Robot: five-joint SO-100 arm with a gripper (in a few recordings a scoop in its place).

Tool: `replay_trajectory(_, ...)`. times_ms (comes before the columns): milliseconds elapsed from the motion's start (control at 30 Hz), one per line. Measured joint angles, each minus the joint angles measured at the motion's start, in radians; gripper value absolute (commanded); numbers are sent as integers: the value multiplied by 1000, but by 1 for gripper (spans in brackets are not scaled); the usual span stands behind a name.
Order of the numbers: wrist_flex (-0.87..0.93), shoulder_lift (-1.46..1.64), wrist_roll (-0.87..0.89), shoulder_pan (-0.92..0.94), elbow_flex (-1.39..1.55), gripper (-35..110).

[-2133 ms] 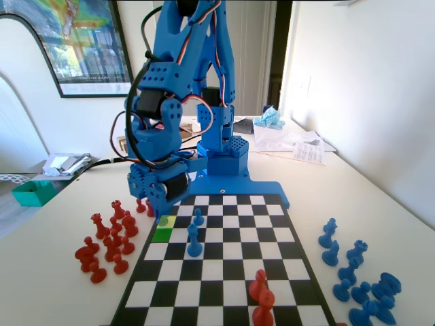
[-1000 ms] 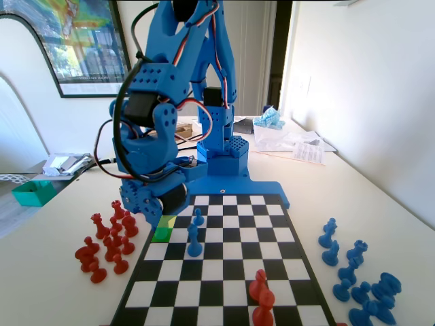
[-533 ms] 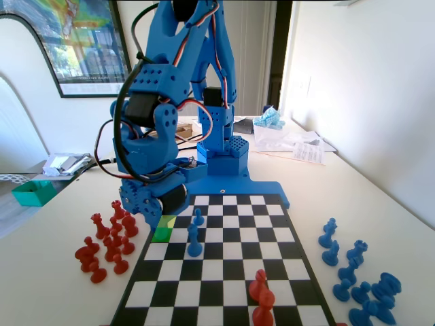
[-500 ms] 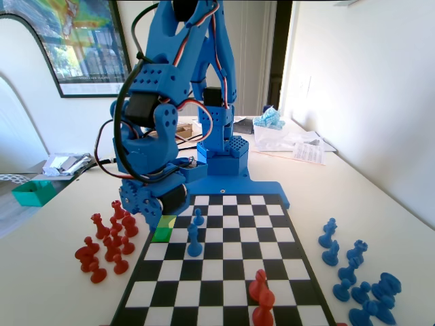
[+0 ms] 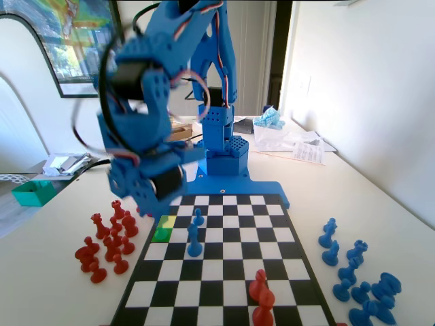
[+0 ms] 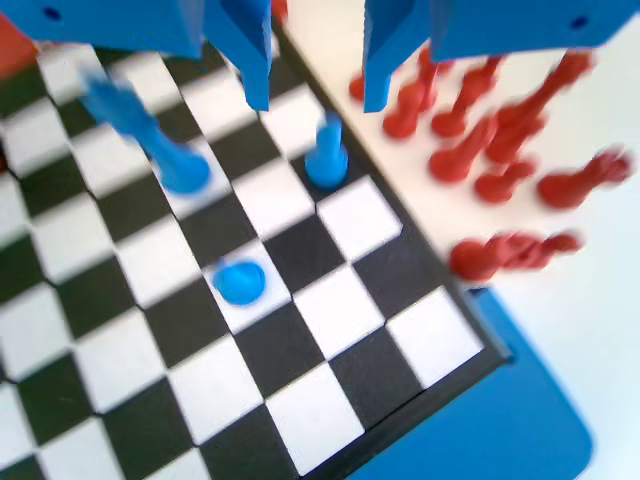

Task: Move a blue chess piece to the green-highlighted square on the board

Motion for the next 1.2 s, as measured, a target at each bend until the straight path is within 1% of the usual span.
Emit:
replay_trajectory(300,376,310,-135,-46,-123,13)
replay_trajectory(433,480,489,-192,-81,-132,12)
replay_trajectory(767,657,950,-327,-202,-52,11)
replay_trajectory(1000,761,1154,-354,-285,-26,11)
replay_trajectory(1200,779,1315,-350,-357,75,10)
